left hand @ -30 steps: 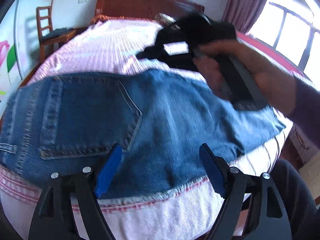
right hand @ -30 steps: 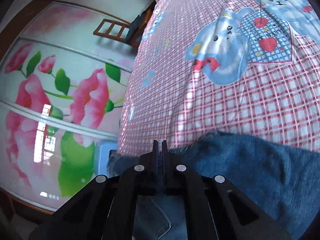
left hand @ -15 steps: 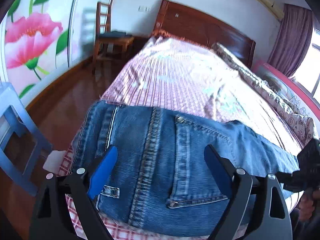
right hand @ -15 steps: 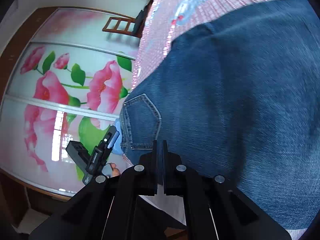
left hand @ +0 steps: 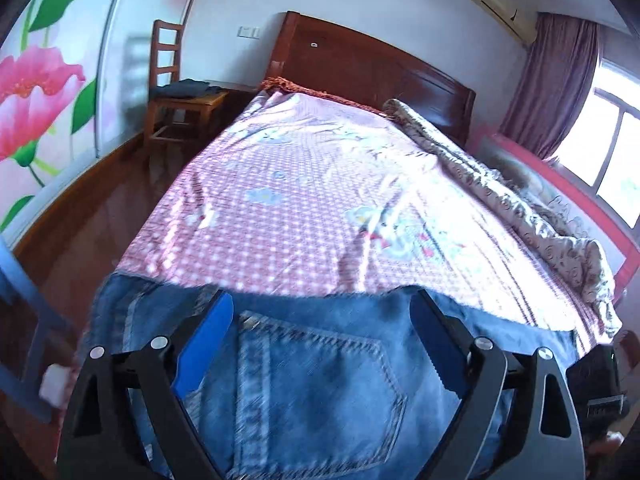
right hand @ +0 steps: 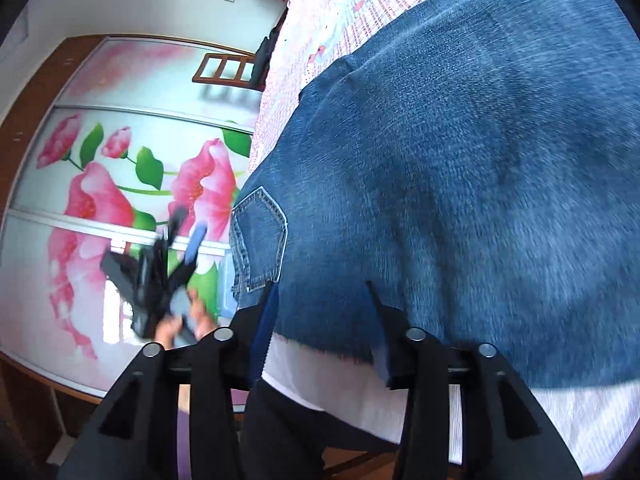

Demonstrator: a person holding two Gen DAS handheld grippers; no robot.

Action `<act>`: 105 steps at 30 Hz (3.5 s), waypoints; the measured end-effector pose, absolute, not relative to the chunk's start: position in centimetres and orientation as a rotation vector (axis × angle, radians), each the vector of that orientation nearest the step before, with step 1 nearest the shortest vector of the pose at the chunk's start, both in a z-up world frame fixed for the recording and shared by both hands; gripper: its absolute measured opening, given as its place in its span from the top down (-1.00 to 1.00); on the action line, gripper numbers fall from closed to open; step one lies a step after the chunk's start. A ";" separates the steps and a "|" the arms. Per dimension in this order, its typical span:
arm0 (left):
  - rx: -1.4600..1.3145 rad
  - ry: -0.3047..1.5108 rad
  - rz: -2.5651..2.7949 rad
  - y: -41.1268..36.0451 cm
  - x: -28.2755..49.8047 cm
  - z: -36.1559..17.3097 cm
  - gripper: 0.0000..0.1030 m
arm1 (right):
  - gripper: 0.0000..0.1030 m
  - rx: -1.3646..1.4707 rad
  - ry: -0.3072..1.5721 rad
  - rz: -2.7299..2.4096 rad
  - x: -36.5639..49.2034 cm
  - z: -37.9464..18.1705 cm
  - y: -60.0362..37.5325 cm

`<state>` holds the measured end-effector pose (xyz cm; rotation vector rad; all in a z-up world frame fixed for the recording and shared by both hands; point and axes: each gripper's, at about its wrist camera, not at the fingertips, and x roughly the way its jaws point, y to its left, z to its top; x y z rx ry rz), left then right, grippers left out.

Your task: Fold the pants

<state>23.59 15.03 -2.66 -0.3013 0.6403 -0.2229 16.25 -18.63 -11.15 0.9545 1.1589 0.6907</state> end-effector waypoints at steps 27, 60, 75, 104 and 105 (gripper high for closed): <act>-0.420 0.893 -0.811 -13.5 19.6 -2.7 -0.95 | -0.14 1.359 0.579 -0.055 -2.0 -12.6 -51.0; -0.472 1.148 -1.044 -29.8 17.4 -8.8 -0.95 | 0.88 1.365 0.629 -0.134 0.5 -12.7 -51.8; -0.541 1.120 -0.996 -25.8 18.0 -7.3 -0.95 | 0.90 1.253 0.529 0.067 5.3 -5.8 -50.2; -0.667 0.860 -0.436 5.8 16.3 -8.7 -0.95 | 0.90 0.515 0.987 0.595 15.3 -3.5 -20.6; -0.674 0.860 -0.434 5.9 16.3 -8.9 -0.95 | 0.90 0.465 0.975 0.598 15.2 -2.8 -20.0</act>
